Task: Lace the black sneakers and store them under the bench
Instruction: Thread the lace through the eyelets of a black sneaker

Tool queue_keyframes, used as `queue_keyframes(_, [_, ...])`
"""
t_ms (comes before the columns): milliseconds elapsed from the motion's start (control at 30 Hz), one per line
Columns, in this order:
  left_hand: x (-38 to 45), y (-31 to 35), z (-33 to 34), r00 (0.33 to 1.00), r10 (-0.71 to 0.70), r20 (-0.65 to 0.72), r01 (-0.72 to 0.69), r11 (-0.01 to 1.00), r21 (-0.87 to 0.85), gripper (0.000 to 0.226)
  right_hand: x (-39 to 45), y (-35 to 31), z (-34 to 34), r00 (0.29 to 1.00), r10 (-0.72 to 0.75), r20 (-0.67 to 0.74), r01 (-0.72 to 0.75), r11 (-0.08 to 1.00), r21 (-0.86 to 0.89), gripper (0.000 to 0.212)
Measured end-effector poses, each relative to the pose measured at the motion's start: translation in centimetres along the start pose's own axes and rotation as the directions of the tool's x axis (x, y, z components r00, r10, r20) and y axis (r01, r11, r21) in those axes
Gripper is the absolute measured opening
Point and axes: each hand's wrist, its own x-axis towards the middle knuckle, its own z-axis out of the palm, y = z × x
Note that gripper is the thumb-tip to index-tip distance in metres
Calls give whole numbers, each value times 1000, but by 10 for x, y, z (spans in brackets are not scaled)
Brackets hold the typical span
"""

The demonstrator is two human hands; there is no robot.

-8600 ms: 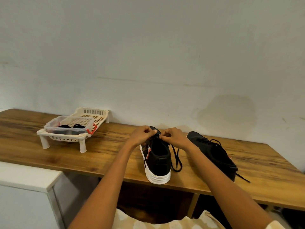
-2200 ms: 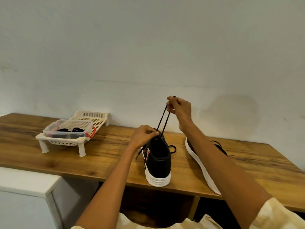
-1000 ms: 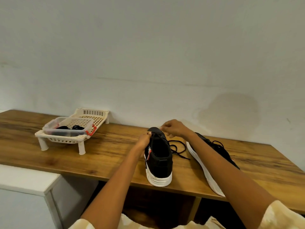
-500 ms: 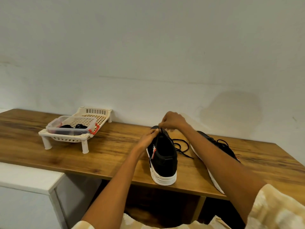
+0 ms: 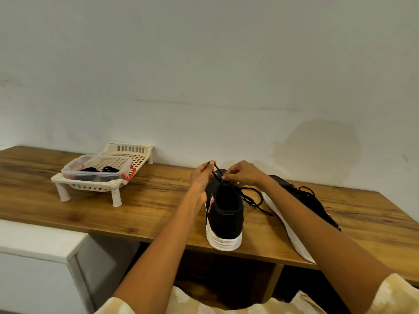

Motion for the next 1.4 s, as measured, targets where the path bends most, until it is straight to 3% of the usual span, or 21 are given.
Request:
queue_keyframes(133, [-2,-9,-2,999,39,10,-40,995,95,28,6,-15,-4,990,-83,-111,56,973,-226,14])
queue_keyframes(200, [0,-13,-4,995,26,100,-46,977,206,37,10,-30,-13,966,-98,-239,78,993,-92,12])
queue_keyframes(267, [-2,-15,-4,978,20,208,-88,940,328,28,14,-47,-23,933,-85,-350,104,994,37,14])
queue_keyframes(367, [2,-18,-6,979,62,195,-139,902,409,16,13,-54,-24,921,-83,-380,125,988,88,17])
queue_keyframes(467, [10,-21,-9,993,61,98,-91,935,343,17,6,-36,-12,963,-25,-267,88,970,226,22])
queue_keyframes(633, [17,-23,-7,998,27,59,-42,963,266,16,-1,4,0,999,33,10,-33,999,9,19])
queue_keyframes(733, [18,-25,-6,998,52,35,-59,962,268,15,-7,15,-1,1000,-25,-6,25,999,21,21])
queue_keyframes(833, [19,-27,-3,997,72,-2,-68,957,283,14,-6,19,-1,991,-75,-109,64,993,-101,15])
queue_keyframes(933, [18,-27,-1,996,78,-53,-61,960,272,13,-6,18,-2,997,-80,-23,75,981,-181,17])
queue_keyframes(1033, [17,-27,-1,985,120,-124,-85,964,253,14,-10,19,-4,996,-48,72,53,995,-79,13])
queue_keyframes(1133, [15,-25,-2,969,167,-183,-113,956,270,16,-10,19,5,999,11,53,-16,996,85,17])
queue_keyframes(1267, [14,-22,-4,978,187,-97,-146,933,328,19,-3,10,19,997,74,-28,-60,939,339,10])
queue_keyframes(1300, [14,-22,-4,976,206,-71,-167,918,361,18,-2,8,18,995,96,-16,-84,930,357,4])
queue_keyframes(1400, [16,-21,-4,969,242,-52,-201,890,409,15,0,4,9,986,149,74,-163,952,259,20])
